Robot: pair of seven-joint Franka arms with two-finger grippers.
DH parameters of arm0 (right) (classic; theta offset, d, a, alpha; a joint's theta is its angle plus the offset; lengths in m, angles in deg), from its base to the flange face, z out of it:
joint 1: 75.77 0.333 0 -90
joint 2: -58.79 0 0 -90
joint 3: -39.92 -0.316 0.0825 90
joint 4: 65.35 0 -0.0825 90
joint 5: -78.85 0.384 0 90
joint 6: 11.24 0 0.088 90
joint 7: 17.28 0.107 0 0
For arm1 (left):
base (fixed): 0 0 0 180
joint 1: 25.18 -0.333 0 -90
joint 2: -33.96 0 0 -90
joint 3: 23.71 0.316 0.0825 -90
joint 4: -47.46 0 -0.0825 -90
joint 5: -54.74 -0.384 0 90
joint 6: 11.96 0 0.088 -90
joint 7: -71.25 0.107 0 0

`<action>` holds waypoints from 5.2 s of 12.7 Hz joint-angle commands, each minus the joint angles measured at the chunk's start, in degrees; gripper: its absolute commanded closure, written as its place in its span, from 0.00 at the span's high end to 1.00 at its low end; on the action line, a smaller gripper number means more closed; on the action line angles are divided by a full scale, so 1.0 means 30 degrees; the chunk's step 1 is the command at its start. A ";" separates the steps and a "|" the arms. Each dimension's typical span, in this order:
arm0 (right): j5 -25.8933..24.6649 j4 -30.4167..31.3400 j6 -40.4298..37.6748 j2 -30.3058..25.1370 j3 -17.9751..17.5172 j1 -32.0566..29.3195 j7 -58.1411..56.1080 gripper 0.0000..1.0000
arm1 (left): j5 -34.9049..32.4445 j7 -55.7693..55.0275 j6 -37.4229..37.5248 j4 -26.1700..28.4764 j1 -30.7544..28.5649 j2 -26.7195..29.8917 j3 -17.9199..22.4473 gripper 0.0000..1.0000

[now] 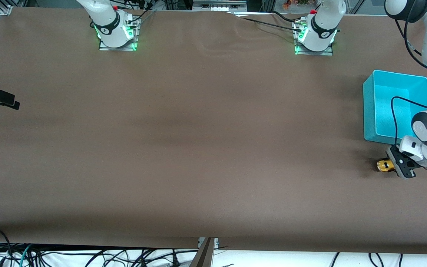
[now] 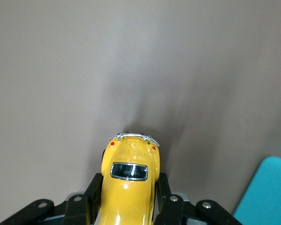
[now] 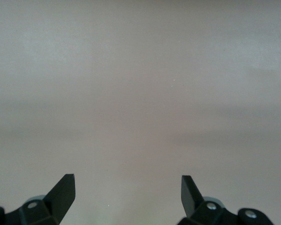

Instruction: Wind and store yellow beetle car

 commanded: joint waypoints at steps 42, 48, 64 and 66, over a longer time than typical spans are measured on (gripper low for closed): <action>-0.0275 0.0102 0.0213 -0.0119 0.0055 0.0052 0.0141 1.00 | -0.5421 0.5911 -0.1764 1.5383 -0.5105 1.2923 -0.2804 1.00; -0.0275 0.0131 0.0213 -0.0119 0.0055 0.0052 0.0141 1.00 | -0.2345 0.5591 0.3278 0.8821 -0.1149 1.2254 -0.3012 1.00; -0.0305 0.0102 0.0593 -0.0119 0.0026 0.0111 0.0141 1.00 | 0.0473 -2.2873 0.9984 0.5388 0.3397 1.4480 -0.2807 1.00; -0.0305 0.0102 0.0623 -0.0119 0.0026 0.0111 0.0141 1.00 | 0.0913 -2.5511 1.1129 0.5211 0.3397 1.4538 -0.2806 1.00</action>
